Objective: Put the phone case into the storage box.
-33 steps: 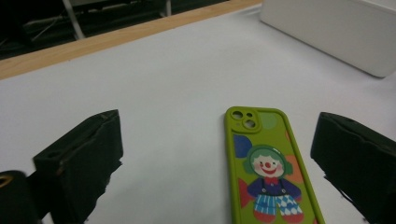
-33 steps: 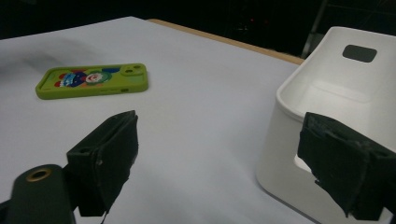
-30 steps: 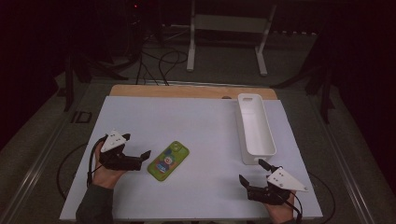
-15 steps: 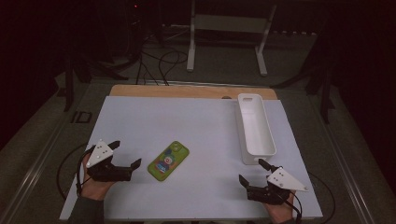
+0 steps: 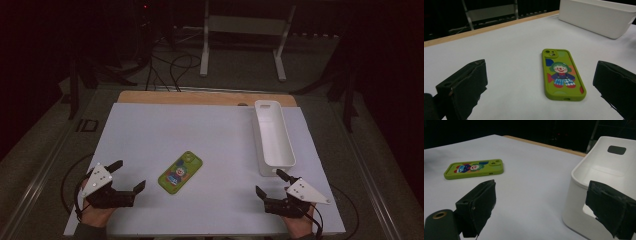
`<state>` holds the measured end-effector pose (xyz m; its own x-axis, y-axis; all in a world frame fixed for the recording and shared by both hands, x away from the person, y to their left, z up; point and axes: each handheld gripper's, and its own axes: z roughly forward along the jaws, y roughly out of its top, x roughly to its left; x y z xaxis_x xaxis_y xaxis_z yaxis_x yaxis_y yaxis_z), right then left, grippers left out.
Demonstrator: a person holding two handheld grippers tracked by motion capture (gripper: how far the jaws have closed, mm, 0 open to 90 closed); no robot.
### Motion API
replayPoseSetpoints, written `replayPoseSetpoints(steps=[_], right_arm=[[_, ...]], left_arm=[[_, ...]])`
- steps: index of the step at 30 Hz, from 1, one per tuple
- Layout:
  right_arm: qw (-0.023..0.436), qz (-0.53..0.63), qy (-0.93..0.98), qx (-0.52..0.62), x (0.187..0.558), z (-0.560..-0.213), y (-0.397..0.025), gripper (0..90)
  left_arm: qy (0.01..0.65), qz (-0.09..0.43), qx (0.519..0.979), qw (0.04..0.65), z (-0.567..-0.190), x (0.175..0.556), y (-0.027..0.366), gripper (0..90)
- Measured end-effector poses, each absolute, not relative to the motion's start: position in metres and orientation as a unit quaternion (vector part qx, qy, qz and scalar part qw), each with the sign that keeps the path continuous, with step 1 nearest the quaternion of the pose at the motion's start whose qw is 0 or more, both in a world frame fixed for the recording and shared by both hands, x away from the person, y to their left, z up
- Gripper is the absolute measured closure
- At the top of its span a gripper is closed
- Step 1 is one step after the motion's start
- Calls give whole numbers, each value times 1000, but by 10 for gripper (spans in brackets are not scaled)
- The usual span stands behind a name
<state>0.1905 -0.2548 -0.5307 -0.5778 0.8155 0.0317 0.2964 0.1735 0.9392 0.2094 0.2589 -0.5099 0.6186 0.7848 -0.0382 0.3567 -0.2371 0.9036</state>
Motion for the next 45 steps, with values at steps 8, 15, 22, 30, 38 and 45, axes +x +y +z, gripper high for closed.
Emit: replayPoseSetpoints(steps=[8, 15, 22, 30, 38, 45], right_arm=[[250, 519, 723, 380, 193, -532, -256, 93], [252, 520, 722, 381, 192, -532, -258, 93], [251, 519, 722, 382, 192, -532, -258, 93], [252, 515, 726, 379, 193, -533, -258, 94], [251, 513, 728, 380, 193, -534, -257, 94], [251, 511, 728, 381, 193, -534, -256, 93]], left_arm=[[376, 224, 750, 497, -510, 204, 262, 0], [371, 224, 757, 489, -505, 200, 254, 0], [373, 220, 764, 478, -503, 201, 250, 9], [378, 214, 776, 458, -501, 206, 246, 14], [377, 197, 794, 434, -495, 217, 239, 6], [374, 174, 809, 420, -491, 231, 231, 0]])
